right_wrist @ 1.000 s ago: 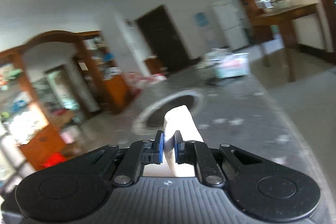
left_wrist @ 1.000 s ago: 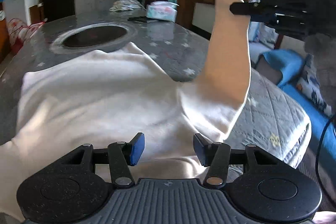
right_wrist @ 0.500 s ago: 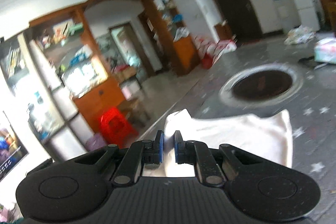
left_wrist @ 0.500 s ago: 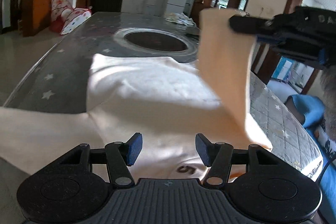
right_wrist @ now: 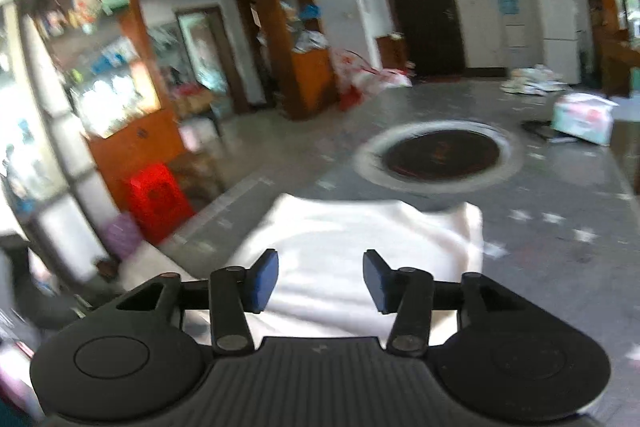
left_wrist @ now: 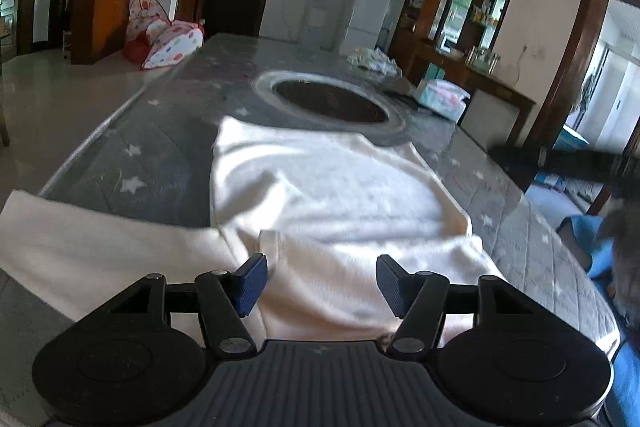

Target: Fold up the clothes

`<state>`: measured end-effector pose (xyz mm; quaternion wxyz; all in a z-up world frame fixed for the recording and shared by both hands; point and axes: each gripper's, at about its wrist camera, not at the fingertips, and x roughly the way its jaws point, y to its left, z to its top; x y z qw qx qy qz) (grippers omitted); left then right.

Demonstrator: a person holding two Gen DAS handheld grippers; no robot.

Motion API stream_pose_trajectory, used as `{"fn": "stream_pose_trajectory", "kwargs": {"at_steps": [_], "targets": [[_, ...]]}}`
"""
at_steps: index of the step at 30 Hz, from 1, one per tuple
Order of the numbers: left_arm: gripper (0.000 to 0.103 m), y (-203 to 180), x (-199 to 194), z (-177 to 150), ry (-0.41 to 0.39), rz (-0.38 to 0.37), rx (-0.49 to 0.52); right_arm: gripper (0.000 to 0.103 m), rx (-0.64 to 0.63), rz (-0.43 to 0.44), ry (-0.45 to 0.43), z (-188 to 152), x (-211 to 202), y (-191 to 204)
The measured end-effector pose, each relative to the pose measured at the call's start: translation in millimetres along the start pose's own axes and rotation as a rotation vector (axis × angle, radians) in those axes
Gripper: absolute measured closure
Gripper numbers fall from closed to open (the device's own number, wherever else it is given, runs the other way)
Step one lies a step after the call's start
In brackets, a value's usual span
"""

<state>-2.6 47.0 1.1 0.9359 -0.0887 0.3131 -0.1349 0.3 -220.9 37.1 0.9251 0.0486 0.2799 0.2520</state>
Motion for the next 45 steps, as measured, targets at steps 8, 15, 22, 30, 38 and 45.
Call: {"fn": "stream_pose_trajectory", "kwargs": {"at_steps": [8,15,22,30,38,45], "targets": [[0.065,-9,26,0,0.043,-0.043,0.026,0.055,0.080,-0.112,0.101,-38,14,-31],[0.071,0,30,-12,0.085,0.000,0.008,0.062,0.031,-0.171,0.150,-45,40,-28],[0.078,11,16,-11,0.078,0.031,-0.026,0.063,0.027,-0.252,0.175,-50,42,-34],[0.077,-3,28,3,0.048,-0.011,0.008,0.063,-0.028,-0.195,0.134,-40,36,-13],[0.078,8,36,-4,0.083,0.042,-0.005,0.063,-0.089,-0.161,0.191,-48,52,1],[0.078,29,12,-8,0.052,0.074,-0.058,0.059,-0.108,-0.152,0.192,-48,54,8]]}}
